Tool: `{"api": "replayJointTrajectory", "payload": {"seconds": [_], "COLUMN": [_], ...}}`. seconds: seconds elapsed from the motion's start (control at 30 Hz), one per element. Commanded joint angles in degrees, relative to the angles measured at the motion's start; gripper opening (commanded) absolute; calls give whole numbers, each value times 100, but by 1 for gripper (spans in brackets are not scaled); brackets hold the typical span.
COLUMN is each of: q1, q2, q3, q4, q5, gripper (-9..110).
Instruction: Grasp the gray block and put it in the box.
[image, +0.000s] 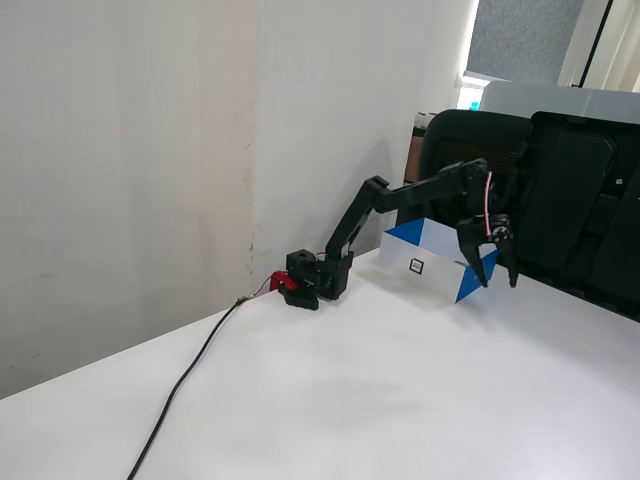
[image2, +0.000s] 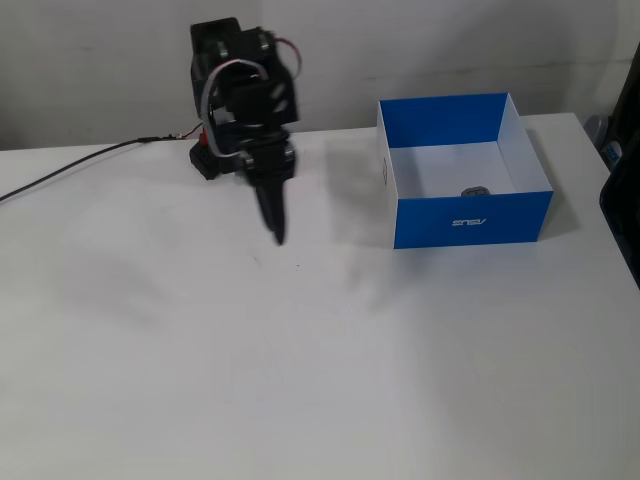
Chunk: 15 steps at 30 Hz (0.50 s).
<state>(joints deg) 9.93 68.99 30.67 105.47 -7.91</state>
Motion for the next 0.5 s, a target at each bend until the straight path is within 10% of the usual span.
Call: {"api": "replayJointTrajectory", "payload": {"seconds": [0.0, 0.47], "q1": [-571, -1679], "q2": [308, 193], "q3": [-387, -237], "q4": [211, 193], "q5": [-53, 53], "gripper": [15, 0]}}
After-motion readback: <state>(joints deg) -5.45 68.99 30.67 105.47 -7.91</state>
